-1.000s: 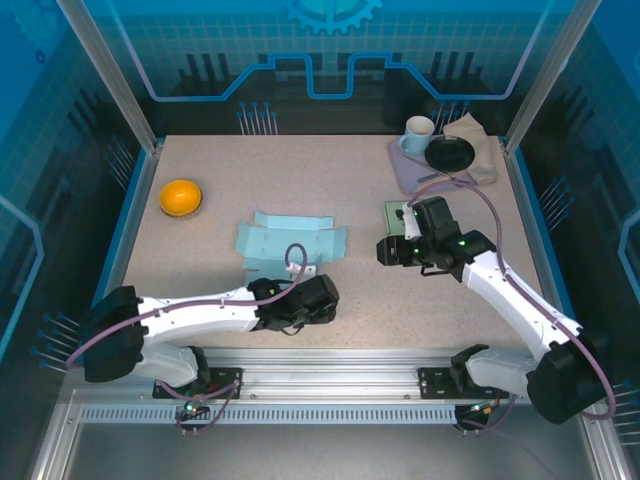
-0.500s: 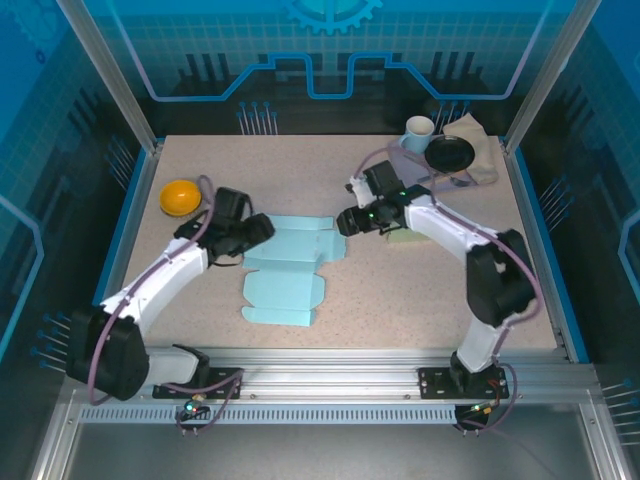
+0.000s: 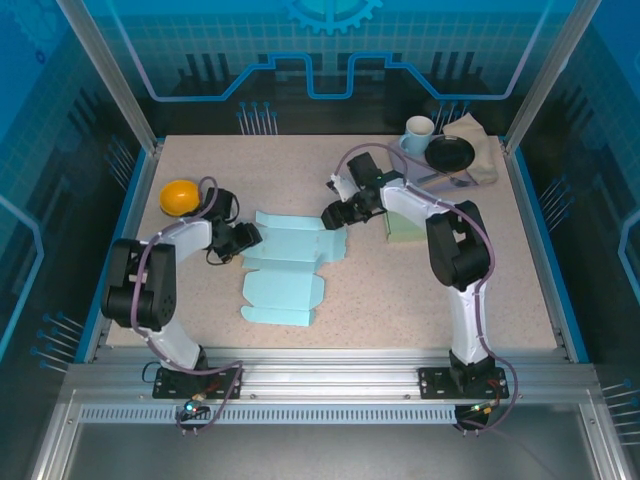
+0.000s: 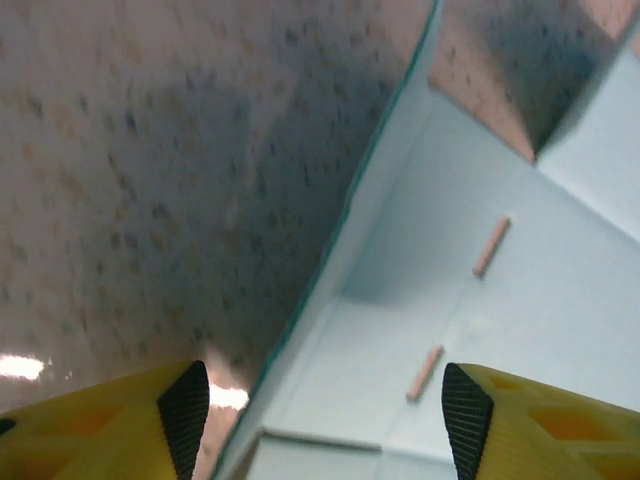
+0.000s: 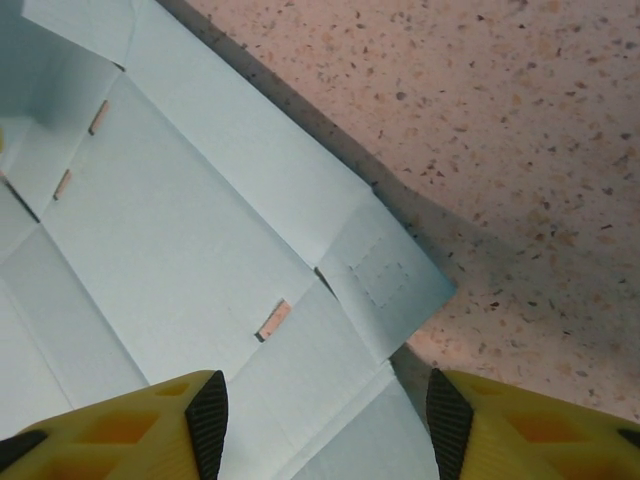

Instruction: Fold the paper box

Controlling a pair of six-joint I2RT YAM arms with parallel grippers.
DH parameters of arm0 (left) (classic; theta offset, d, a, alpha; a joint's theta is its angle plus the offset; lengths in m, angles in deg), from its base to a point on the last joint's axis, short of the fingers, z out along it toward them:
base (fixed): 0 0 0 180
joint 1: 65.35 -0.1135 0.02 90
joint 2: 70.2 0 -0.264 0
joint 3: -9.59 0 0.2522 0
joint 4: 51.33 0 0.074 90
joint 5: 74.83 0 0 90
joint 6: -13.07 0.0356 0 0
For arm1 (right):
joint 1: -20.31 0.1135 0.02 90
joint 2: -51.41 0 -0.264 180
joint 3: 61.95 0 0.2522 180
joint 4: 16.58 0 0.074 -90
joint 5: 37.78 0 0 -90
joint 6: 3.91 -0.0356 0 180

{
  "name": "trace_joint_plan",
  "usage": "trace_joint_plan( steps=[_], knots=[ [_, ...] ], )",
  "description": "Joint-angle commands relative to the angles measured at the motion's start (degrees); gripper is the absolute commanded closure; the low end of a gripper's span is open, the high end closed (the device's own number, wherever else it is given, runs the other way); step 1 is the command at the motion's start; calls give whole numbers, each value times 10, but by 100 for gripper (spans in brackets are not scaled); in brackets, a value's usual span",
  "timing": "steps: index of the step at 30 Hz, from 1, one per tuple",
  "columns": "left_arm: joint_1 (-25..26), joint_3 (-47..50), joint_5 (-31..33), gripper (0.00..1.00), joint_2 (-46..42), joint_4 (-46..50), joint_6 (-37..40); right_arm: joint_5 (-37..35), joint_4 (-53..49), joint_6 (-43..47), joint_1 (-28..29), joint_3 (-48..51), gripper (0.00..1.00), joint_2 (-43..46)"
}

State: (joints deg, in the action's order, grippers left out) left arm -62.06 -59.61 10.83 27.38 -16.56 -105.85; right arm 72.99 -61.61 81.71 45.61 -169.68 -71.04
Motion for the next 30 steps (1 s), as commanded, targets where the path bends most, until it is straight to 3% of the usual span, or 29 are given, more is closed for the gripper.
trace_joint_plan(
  steps=[1,4,7,10,13,18,23,30],
  knots=[
    [-13,-21,41,32,-5,35,33,46,-32,26,-13,-19,43,-10],
    [-15,11,42,31,-36,-16,50,56,-43,43,-16,-20,43,-5],
    [-23,7,-44,39,-7,-61,61,62,-56,54,-19,-29,43,-3],
    [-22,4,-113,62,29,-96,60,77,-70,65,-22,-38,43,0],
    [-17,24,-148,98,18,-132,69,83,-98,98,-23,-55,43,8],
    [71,79,-97,100,-117,-161,132,48,-190,219,-24,-108,41,22],
    [219,148,67,100,-295,-176,232,46,-220,413,-23,-88,39,90],
    [286,220,138,100,-477,-205,283,67,-358,561,-28,-127,40,130]
  ],
)
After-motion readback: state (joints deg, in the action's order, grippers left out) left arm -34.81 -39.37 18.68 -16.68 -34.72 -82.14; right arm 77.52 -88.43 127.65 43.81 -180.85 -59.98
